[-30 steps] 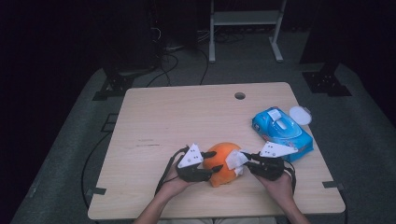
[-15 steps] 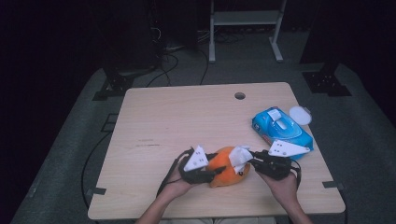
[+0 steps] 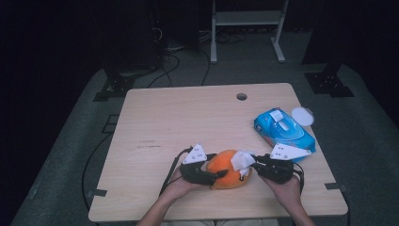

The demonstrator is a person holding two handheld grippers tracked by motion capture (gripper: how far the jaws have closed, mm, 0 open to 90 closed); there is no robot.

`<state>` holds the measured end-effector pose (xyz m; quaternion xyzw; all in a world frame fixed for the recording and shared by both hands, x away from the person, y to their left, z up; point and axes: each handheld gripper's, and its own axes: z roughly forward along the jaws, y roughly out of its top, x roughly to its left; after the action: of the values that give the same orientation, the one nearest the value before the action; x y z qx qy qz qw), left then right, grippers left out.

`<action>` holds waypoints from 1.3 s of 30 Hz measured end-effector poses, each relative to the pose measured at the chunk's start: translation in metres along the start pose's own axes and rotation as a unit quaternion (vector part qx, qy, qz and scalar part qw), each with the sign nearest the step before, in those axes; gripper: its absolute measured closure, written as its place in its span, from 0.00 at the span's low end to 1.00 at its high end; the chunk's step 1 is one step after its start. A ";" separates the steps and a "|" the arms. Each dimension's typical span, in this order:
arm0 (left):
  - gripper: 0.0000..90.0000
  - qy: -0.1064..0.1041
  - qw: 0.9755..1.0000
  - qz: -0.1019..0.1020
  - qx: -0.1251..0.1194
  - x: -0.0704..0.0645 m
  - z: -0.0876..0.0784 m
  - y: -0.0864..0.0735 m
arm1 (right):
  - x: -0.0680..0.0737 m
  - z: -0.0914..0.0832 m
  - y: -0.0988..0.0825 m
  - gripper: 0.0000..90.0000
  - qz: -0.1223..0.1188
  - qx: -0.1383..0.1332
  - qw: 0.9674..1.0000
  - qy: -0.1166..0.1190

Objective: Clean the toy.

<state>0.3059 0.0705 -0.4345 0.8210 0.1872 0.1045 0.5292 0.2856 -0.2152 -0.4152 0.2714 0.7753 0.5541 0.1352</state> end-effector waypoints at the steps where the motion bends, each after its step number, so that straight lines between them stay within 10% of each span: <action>1: 0.49 0.015 0.999 0.027 -0.007 -0.003 -0.003 0.003 | 0.000 0.000 0.001 0.91 -0.001 -0.003 1.000 0.001; 5: 0.52 0.057 0.987 0.143 -0.038 -0.019 -0.008 0.010 | 0.000 -0.009 0.006 0.91 0.001 -0.031 1.000 0.002; 9: 0.38 0.014 0.995 0.094 -0.010 -0.010 -0.002 0.004 | -0.004 -0.008 0.003 0.91 0.001 -0.012 1.000 -0.007; 13: 0.25 -0.005 1.000 -0.010 -0.026 0.005 -0.002 -0.001 | -0.017 -0.003 -0.008 0.91 0.033 0.016 0.999 -0.018; 18: 0.48 -0.004 0.993 0.114 -0.020 -0.014 -0.002 0.004 | 0.010 0.001 0.008 0.91 -0.012 -0.009 1.000 0.023; 20: 0.47 -0.002 0.993 0.118 -0.015 -0.018 -0.001 0.006 | 0.016 0.003 0.012 0.91 -0.036 -0.004 0.999 0.016; 22: 0.40 -0.015 0.995 0.093 -0.017 -0.014 -0.001 0.004 | 0.010 0.002 0.009 0.91 -0.022 -0.003 1.000 0.015; 25: 0.19 -0.004 1.000 -0.003 -0.021 0.002 -0.002 0.002 | -0.003 0.000 0.001 0.91 -0.008 0.014 1.000 -0.009; 28: 0.25 -0.023 0.998 -0.059 -0.027 0.014 -0.003 -0.003 | -0.013 0.000 -0.005 0.91 0.010 0.020 1.000 -0.015; 32: 0.52 -0.011 0.999 0.029 -0.029 0.006 -0.005 -0.001 | -0.008 -0.001 0.003 0.91 0.010 0.000 1.000 -0.001; 35: 0.55 0.009 0.991 0.134 -0.028 -0.016 -0.002 0.006 | 0.009 0.000 0.016 0.91 -0.029 -0.015 0.999 0.014; 37: 0.53 0.011 0.989 0.147 -0.025 -0.021 0.000 0.007 | 0.011 0.000 0.019 0.91 -0.039 -0.010 0.999 0.011; 39: 0.41 0.013 0.993 0.117 -0.030 -0.019 0.002 0.006 | 0.005 -0.001 0.015 0.91 -0.029 -0.006 1.000 0.005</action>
<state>0.2906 0.0589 -0.4292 0.8194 0.0934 0.1818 0.5355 0.2850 -0.2100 -0.4006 0.2448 0.7800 0.5563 0.1492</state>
